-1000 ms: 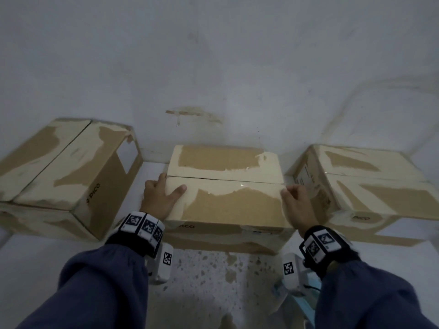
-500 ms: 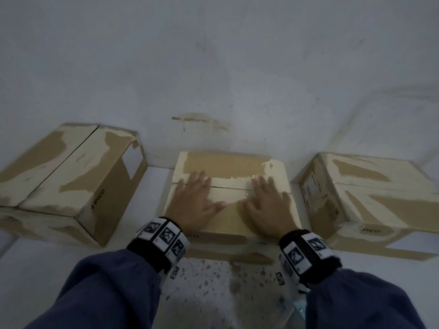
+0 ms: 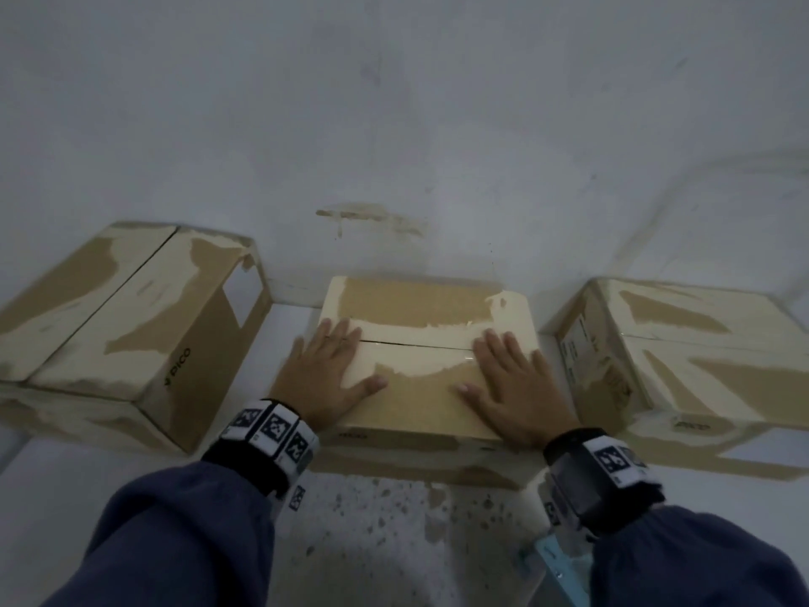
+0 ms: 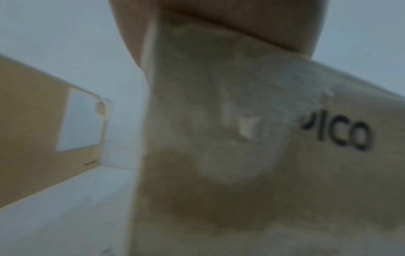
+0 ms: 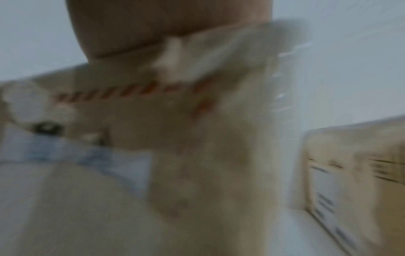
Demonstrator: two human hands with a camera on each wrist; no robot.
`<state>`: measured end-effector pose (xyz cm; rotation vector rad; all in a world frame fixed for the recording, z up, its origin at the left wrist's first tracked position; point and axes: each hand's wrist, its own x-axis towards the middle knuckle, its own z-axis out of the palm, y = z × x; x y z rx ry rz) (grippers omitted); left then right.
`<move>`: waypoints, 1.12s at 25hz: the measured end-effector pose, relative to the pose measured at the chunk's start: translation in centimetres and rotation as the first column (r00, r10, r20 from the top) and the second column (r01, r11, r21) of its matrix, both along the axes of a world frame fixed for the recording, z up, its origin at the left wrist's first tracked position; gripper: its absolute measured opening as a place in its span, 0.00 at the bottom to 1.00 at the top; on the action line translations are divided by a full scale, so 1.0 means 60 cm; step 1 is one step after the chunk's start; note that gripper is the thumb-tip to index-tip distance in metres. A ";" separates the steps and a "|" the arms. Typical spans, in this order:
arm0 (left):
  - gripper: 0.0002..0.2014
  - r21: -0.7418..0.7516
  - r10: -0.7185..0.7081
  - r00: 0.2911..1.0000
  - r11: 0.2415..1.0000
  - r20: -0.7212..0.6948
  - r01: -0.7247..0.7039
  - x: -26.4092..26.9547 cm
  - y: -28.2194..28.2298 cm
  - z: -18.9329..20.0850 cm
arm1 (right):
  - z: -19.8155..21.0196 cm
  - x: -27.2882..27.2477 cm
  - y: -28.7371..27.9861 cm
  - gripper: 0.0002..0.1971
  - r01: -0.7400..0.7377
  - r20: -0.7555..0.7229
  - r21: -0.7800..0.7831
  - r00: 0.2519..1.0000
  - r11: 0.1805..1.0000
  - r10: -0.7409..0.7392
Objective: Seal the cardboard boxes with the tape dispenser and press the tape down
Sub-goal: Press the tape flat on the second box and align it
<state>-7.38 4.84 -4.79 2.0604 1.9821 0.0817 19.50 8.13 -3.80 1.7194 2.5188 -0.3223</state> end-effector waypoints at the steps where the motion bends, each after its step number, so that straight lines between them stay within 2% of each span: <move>1: 0.61 -0.005 0.061 0.996 0.998 0.063 -0.061 -0.012 -0.004 -0.002 | 0.000 0.021 0.001 0.43 0.043 -0.009 -0.005 0.999 0.999 -0.043; 4: 0.45 -0.061 0.139 0.954 0.990 0.264 -0.127 -0.019 -0.011 -0.004 | -0.007 0.042 0.003 0.41 0.071 -0.081 -0.028 0.994 0.997 -0.073; 6: 0.45 -0.066 0.139 0.936 0.990 0.323 -0.125 -0.015 -0.010 0.000 | -0.009 0.040 0.006 0.41 0.073 -0.135 -0.041 0.988 0.996 -0.078; 7: 0.50 -0.064 0.133 0.947 0.991 0.291 -0.119 -0.017 -0.009 0.002 | -0.007 0.040 0.006 0.41 0.079 -0.137 -0.042 0.987 0.996 -0.084; 9: 0.64 -0.051 0.095 0.990 0.995 0.106 -0.090 -0.018 -0.009 0.007 | 0.005 0.036 -0.002 0.40 0.087 -0.069 0.049 0.994 0.995 -0.083; 11: 0.71 -0.045 -0.013 0.999 0.999 -0.042 0.011 -0.013 -0.013 0.011 | 0.021 0.021 -0.021 0.43 0.020 -0.020 0.154 1.000 0.988 -0.017; 12: 0.72 -0.062 -0.094 0.993 0.994 -0.072 0.089 -0.004 -0.016 0.010 | 0.026 0.008 -0.037 0.47 -0.044 -0.035 0.125 0.998 0.991 0.048; 14: 0.72 -0.076 -0.204 0.971 0.978 -0.122 0.196 0.011 -0.028 0.004 | 0.013 -0.020 -0.068 0.55 -0.166 -0.047 0.020 0.985 0.986 0.167; 16: 0.66 -0.032 -0.184 0.971 0.983 -0.156 0.181 0.021 -0.030 -0.003 | -0.017 -0.028 -0.077 0.54 -0.219 0.000 0.097 0.976 0.971 0.220; 18: 0.63 -0.022 -0.157 0.976 0.988 -0.149 0.155 0.033 -0.022 -0.001 | -0.030 -0.013 -0.069 0.48 -0.222 0.047 0.191 0.975 0.956 0.217; 20: 0.62 -0.018 -0.170 0.975 0.985 -0.146 0.169 0.054 -0.008 0.002 | -0.030 0.012 -0.055 0.47 -0.199 0.077 0.220 0.979 0.955 0.187; 28: 0.62 -0.007 -0.235 0.963 0.972 -0.131 0.236 0.156 0.090 0.001 | -0.018 0.111 0.017 0.48 -0.133 0.089 0.200 0.989 0.971 0.117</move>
